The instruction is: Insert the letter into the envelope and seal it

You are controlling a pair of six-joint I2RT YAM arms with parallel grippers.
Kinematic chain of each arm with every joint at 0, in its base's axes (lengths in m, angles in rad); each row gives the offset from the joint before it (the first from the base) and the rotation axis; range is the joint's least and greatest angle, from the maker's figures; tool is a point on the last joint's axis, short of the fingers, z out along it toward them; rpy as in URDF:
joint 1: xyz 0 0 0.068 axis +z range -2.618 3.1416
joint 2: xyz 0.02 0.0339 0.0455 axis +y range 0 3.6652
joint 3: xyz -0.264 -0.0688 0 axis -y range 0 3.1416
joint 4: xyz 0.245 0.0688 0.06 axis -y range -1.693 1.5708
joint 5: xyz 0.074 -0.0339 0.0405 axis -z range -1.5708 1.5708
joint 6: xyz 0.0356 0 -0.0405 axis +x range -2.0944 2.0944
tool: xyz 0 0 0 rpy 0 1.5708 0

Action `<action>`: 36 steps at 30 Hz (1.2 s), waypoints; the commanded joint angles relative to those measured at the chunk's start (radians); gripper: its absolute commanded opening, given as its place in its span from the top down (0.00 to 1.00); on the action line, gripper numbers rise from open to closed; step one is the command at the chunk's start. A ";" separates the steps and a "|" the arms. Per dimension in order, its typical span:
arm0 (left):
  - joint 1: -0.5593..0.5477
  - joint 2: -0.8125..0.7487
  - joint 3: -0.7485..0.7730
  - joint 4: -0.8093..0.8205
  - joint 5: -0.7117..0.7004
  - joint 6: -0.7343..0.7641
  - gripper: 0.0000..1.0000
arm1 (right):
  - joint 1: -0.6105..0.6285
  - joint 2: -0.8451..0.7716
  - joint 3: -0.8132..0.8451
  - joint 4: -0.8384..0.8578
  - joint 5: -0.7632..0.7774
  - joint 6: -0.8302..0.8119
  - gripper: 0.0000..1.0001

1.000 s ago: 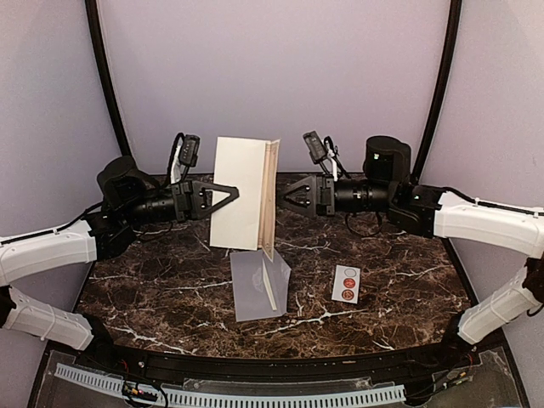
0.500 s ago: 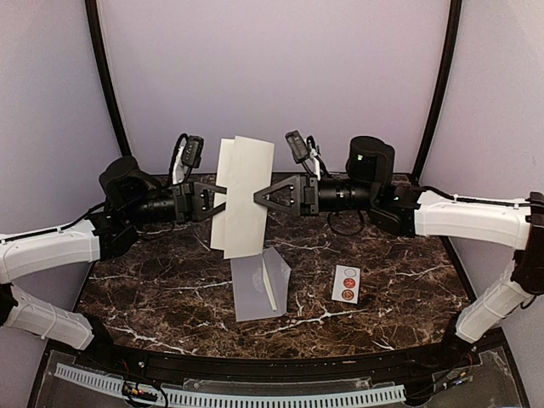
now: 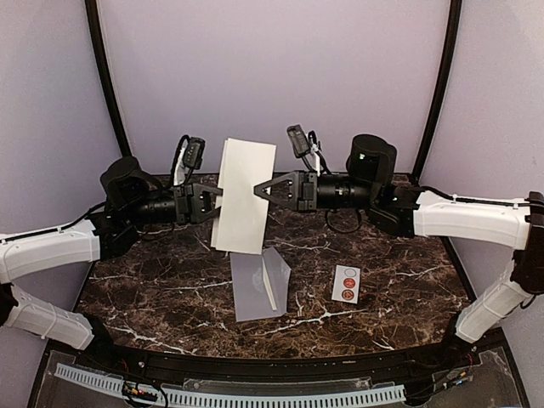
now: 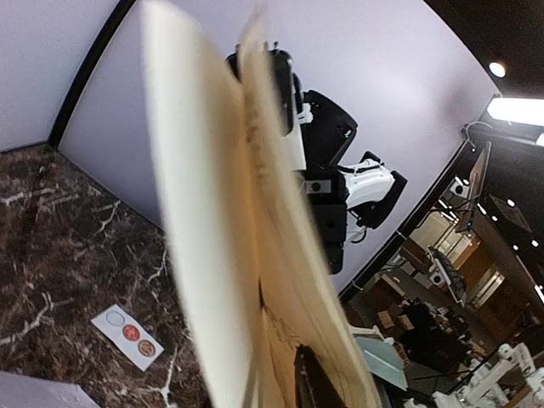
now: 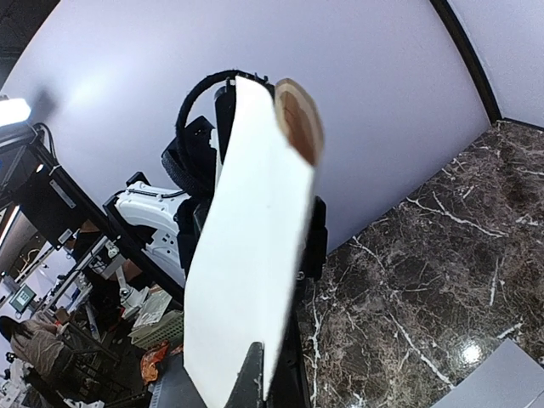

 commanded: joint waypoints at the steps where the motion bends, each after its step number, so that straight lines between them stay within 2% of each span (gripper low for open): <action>1: 0.005 -0.056 -0.004 -0.058 -0.045 0.049 0.65 | -0.004 -0.044 0.009 -0.029 0.057 -0.041 1.00; 3: 0.012 -0.082 -0.004 -0.117 -0.077 0.068 0.53 | -0.012 -0.060 0.003 -0.064 0.068 -0.059 1.00; 9: 0.038 -0.138 -0.016 -0.172 -0.117 0.073 0.24 | -0.025 -0.080 0.009 -0.161 0.052 -0.104 1.00; 14: 0.039 -0.108 -0.005 -0.193 -0.130 0.067 0.15 | -0.022 -0.070 0.035 -0.204 -0.009 -0.127 1.00; 20: 0.038 -0.041 0.031 -0.201 -0.114 0.067 0.12 | -0.010 -0.052 0.058 -0.224 -0.056 -0.139 1.00; 22: 0.037 -0.023 0.036 -0.184 -0.079 0.060 0.26 | -0.007 -0.042 0.065 -0.225 -0.062 -0.140 1.00; 23: 0.037 -0.018 0.034 -0.175 -0.055 0.056 0.40 | -0.005 -0.037 0.067 -0.225 -0.065 -0.140 1.00; 24: 0.037 -0.012 0.032 -0.154 -0.046 0.044 0.47 | -0.005 -0.032 0.069 -0.225 -0.068 -0.140 1.00; 25: 0.037 -0.011 0.025 -0.142 -0.030 0.038 0.58 | -0.005 -0.028 0.071 -0.226 -0.069 -0.139 1.00; 27: 0.037 -0.012 0.009 -0.105 -0.013 0.017 0.71 | -0.003 -0.023 0.071 -0.228 -0.063 -0.138 1.00; 32: 0.037 -0.025 -0.018 -0.050 -0.004 -0.006 0.93 | -0.003 -0.020 0.063 -0.213 -0.047 -0.128 0.99; 33: 0.037 -0.027 -0.024 -0.043 -0.005 -0.013 0.98 | -0.003 -0.019 0.061 -0.208 -0.044 -0.124 0.96; 36: 0.037 -0.030 -0.045 0.004 -0.014 -0.035 1.00 | -0.004 -0.019 0.046 -0.180 -0.022 -0.108 0.82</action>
